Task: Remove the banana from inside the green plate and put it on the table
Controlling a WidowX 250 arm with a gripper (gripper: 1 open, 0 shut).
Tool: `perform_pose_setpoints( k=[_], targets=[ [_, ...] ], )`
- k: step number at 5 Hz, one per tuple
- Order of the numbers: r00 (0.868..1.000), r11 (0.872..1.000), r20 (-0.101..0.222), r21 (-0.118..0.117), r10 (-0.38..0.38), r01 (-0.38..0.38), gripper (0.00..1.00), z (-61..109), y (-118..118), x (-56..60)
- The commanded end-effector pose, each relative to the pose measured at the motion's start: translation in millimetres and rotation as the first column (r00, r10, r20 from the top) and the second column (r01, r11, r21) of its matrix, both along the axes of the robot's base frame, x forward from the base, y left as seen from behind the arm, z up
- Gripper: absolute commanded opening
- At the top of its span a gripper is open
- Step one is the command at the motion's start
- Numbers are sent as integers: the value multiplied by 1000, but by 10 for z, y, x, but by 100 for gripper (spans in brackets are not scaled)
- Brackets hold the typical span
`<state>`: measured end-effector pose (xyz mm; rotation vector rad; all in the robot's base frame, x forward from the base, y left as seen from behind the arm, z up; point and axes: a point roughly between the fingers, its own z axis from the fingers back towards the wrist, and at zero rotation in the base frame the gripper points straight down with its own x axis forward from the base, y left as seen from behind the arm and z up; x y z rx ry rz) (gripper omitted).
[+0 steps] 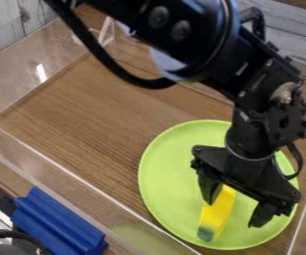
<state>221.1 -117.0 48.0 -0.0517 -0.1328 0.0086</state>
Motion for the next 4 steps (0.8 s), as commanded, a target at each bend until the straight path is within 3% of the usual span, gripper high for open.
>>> perform_pose_setpoints(
  k=[1, 3, 4],
  targets=[
    [1000, 1000, 26, -3, 7, -7, 100, 26, 19, 64],
    [999, 1000, 33, 1, 8, -8, 100, -9, 38, 98],
    [1000, 1000, 30, 2, 3, -4, 0, -47, 45, 101]
  ],
)
